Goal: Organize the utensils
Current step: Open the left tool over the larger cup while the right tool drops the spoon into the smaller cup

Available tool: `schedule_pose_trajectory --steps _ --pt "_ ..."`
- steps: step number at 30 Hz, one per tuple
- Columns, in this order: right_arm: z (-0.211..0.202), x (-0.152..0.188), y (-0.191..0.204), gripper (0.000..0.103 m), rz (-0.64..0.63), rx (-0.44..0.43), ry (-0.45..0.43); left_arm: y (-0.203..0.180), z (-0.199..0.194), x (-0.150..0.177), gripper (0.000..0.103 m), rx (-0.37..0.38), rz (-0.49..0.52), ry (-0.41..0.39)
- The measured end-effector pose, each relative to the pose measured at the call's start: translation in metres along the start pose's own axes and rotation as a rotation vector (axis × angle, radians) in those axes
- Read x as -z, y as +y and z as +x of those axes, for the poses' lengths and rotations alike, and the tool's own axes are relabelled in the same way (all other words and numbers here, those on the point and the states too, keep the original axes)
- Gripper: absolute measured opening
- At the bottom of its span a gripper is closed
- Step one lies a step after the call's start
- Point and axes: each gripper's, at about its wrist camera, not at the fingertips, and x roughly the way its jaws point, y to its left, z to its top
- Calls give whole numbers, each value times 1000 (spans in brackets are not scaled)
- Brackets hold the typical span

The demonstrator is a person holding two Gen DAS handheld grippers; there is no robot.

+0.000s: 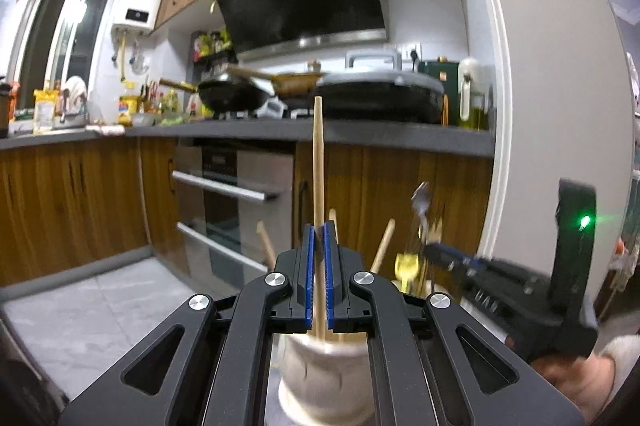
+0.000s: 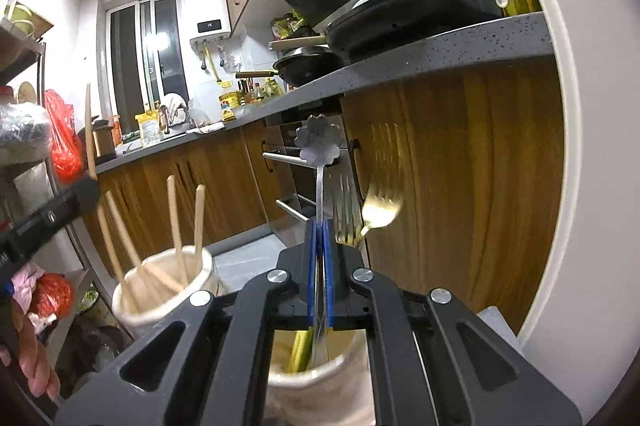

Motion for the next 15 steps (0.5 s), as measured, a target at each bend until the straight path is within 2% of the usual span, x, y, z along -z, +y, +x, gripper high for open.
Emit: schedule_pose_trajectory --steps 8,12,15 --pt "-7 21 0 3 -2 13 73 4 -5 18 6 5 -37 92" --pt "-10 19 0 3 1 13 84 4 0 24 6 4 -42 137" --pt "-9 18 -1 4 9 14 94 5 0 25 13 8 -57 149"
